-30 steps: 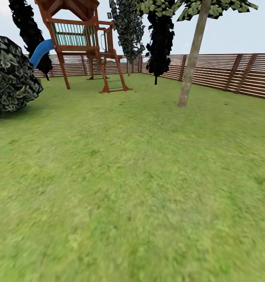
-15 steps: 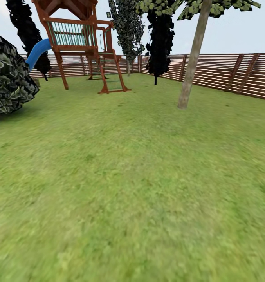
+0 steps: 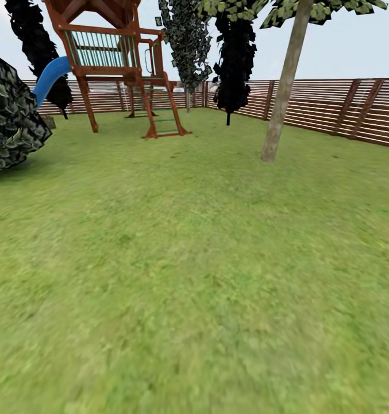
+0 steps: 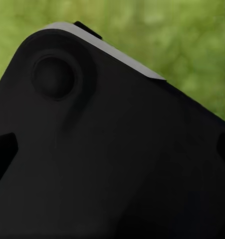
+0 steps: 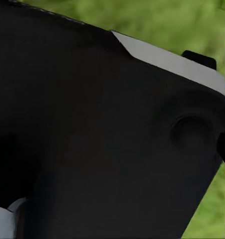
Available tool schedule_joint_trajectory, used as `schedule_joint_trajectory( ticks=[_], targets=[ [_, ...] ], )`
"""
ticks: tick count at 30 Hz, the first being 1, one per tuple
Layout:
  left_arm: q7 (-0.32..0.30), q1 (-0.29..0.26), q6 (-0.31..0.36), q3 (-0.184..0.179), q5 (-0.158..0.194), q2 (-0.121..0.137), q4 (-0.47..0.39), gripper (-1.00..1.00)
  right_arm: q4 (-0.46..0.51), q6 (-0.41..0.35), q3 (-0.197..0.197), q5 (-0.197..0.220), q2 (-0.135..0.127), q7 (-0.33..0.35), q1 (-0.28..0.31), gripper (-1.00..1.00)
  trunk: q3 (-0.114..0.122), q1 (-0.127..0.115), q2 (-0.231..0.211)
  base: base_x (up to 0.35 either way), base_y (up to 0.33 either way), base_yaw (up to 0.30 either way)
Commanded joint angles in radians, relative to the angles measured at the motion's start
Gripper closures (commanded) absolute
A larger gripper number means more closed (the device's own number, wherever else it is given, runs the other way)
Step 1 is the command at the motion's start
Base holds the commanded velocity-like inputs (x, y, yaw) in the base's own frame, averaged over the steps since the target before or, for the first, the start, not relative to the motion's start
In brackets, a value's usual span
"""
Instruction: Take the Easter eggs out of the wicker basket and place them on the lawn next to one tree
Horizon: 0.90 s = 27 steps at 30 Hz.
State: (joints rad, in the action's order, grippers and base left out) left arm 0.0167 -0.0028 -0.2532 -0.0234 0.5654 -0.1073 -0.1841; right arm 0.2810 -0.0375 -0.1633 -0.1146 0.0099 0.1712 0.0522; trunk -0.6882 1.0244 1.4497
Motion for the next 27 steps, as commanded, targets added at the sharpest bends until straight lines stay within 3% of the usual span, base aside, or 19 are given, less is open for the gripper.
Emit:
schedule_joint_trajectory(
  ticks=[1,5,7,11,18,22,27],
  targets=[
    [0.002,0.0,-0.003,-0.003,0.004,0.0,0.0,-1.0,0.028,-0.007,-0.019,-0.012,0.003,0.0,0.0,-1.0,-0.001,0.001,0.0,0.343,-0.097,0.0],
    [0.002,0.0,-0.003,-0.003,0.004,0.0,0.0,-1.0,0.067,-0.033,-0.1,-0.014,0.01,-0.004,0.0,-1.0,-0.001,0.001,0.0,0.343,-0.097,0.0],
    [0.002,0.0,-0.004,-0.003,0.004,0.0,0.0,-1.0,0.072,-0.049,-0.115,-0.014,0.018,-0.005,0.0,-1.0,-0.001,0.001,0.0,0.343,-0.097,0.0],
    [0.002,0.0,-0.004,-0.003,0.004,0.0,0.0,-1.0,0.076,-0.076,-0.127,-0.014,0.028,0.003,0.0,-1.0,-0.001,0.001,0.0,0.343,-0.097,0.0],
    [0.002,0.0,-0.003,-0.004,0.004,0.0,0.0,-1.0,0.075,-0.089,-0.128,-0.006,0.022,0.032,0.0,-1.0,-0.001,0.001,0.0,0.343,-0.097,0.0],
    [0.002,0.0,-0.003,-0.004,0.004,0.0,0.0,-1.0,0.075,-0.069,-0.125,-0.012,0.019,0.149,0.0,-1.0,-0.001,0.001,0.0,0.343,-0.097,0.0],
    [0.002,0.0,-0.003,-0.004,0.004,0.0,0.0,-1.0,0.075,-0.039,-0.123,-0.01,0.005,0.201,0.0,-1.0,-0.001,0.001,0.0,0.343,-0.098,0.0]
  ],
)
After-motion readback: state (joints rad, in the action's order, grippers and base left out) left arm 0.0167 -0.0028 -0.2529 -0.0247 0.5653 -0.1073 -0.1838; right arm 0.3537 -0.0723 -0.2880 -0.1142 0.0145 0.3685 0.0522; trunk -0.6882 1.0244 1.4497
